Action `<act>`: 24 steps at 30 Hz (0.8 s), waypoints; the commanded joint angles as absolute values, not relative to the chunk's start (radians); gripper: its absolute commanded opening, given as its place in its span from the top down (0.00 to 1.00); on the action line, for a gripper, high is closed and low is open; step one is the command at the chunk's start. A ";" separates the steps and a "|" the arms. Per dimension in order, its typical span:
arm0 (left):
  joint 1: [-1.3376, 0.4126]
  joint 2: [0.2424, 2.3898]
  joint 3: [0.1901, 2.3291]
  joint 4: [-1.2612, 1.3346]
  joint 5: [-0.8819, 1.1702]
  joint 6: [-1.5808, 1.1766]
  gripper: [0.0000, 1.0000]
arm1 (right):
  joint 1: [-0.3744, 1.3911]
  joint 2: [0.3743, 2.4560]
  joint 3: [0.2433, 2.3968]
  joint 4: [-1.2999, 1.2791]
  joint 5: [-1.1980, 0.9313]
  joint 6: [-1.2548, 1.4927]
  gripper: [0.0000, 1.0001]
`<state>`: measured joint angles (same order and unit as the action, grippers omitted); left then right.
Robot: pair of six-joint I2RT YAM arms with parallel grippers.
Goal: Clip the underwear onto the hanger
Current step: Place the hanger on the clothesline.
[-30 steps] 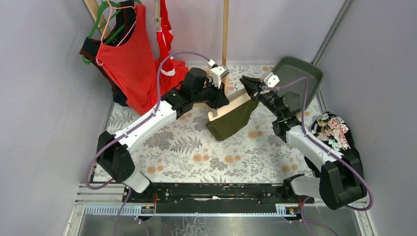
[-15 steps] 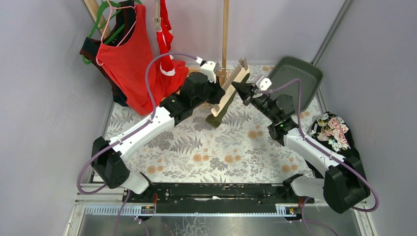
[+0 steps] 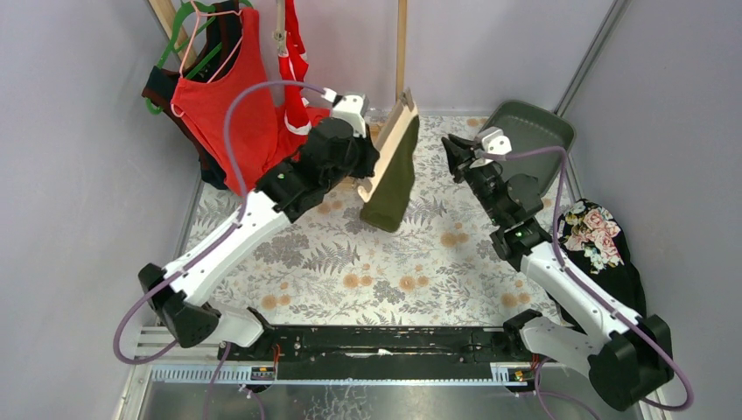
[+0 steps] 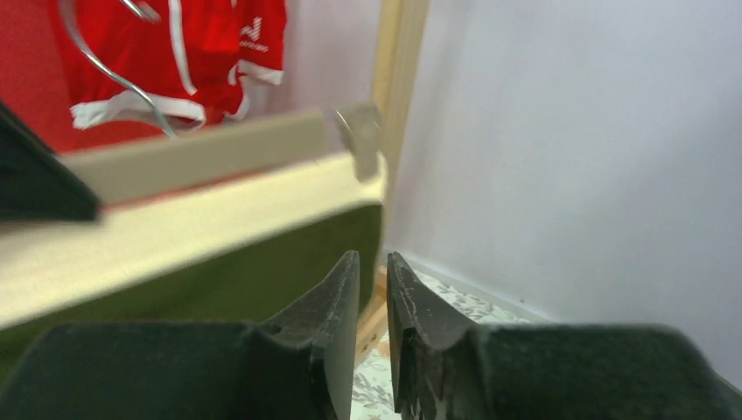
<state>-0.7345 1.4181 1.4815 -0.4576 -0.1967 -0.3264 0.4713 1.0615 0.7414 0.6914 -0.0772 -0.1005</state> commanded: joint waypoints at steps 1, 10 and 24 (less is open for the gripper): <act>-0.744 1.355 1.659 -0.640 -0.350 -0.353 1.00 | 0.478 1.001 0.791 0.618 0.066 -0.116 0.76; -0.743 1.416 1.989 -0.840 -0.469 -0.324 1.00 | 0.478 0.987 0.853 0.479 0.104 -0.107 0.21; -0.562 1.770 2.494 -0.958 -0.312 -0.221 1.00 | 0.477 0.911 0.836 0.417 0.064 -0.078 0.15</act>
